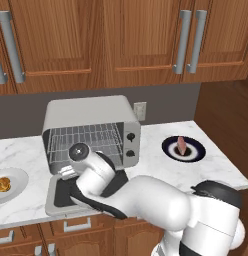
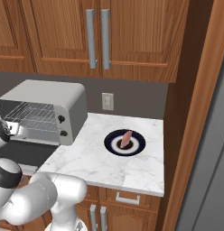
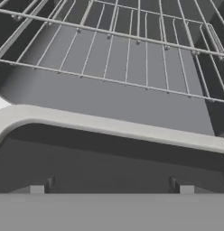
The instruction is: Open the toaster oven door. Place the bread on the top rack in the toaster oven and place the steak on the bottom rack.
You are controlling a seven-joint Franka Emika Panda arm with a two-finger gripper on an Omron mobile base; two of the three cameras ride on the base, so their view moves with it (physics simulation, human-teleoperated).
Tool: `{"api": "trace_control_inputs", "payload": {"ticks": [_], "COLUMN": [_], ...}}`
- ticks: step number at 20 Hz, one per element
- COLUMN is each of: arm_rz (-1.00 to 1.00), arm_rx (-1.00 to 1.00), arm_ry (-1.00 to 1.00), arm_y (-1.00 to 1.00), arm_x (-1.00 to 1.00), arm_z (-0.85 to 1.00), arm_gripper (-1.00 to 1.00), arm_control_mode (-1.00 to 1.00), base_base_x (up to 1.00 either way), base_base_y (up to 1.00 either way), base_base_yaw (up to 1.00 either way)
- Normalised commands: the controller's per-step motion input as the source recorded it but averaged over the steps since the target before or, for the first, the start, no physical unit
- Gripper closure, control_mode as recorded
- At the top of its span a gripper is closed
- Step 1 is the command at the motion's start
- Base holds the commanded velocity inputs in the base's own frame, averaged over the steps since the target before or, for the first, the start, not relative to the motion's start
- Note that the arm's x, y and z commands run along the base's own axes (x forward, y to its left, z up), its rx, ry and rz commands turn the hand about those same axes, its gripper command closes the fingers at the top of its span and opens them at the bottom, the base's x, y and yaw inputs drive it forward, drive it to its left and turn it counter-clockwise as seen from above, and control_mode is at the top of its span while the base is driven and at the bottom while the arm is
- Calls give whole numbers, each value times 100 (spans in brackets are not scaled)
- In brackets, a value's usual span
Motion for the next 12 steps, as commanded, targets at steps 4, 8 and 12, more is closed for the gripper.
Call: {"api": "trace_control_inputs", "payload": {"ticks": [4,8,12], "arm_rz": [-13,-9,-2], "arm_rx": [0,0,0], "arm_ry": [-1,-2,-11], "arm_y": [12,2,0], "arm_x": [21,19,3], "arm_z": [12,9,1], "arm_gripper": [-100,-100,-100], "arm_control_mode": [-100,-100,-100], "base_base_x": [0,0,0], "base_base_y": [0,0,0], "base_base_yaw": [0,0,0]}}
